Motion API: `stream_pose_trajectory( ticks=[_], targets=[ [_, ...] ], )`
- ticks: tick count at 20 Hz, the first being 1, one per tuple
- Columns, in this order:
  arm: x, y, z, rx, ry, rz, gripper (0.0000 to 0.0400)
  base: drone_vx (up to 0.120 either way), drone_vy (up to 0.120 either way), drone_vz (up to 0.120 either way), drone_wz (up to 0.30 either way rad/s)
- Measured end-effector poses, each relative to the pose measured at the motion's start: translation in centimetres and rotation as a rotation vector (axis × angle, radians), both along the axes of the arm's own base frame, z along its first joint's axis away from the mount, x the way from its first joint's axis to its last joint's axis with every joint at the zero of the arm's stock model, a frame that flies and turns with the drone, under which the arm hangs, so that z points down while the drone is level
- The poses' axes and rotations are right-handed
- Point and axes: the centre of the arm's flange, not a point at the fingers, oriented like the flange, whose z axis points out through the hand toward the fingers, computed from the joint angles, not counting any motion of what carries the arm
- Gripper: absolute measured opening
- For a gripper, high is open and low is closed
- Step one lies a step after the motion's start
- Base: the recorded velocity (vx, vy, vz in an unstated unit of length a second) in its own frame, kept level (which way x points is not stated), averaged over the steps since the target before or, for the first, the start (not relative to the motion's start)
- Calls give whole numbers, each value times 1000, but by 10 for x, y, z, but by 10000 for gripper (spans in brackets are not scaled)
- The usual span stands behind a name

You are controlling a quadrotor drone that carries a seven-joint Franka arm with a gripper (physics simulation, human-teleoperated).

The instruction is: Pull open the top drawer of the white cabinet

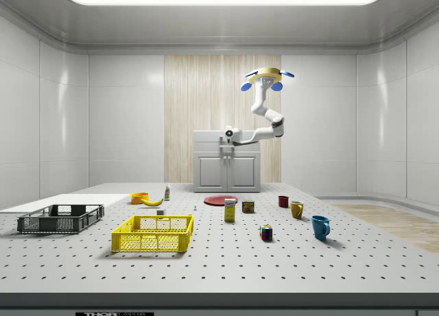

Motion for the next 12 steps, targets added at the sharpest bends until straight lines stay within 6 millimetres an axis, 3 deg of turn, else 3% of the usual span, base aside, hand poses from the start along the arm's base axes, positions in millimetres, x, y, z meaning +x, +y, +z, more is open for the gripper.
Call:
stream_pose_trajectory(
  ticks=[12],
  targets=[
    [0, 14, 0, 0, 0, 0, 305, 0, 0, 0, 0]
  ],
)
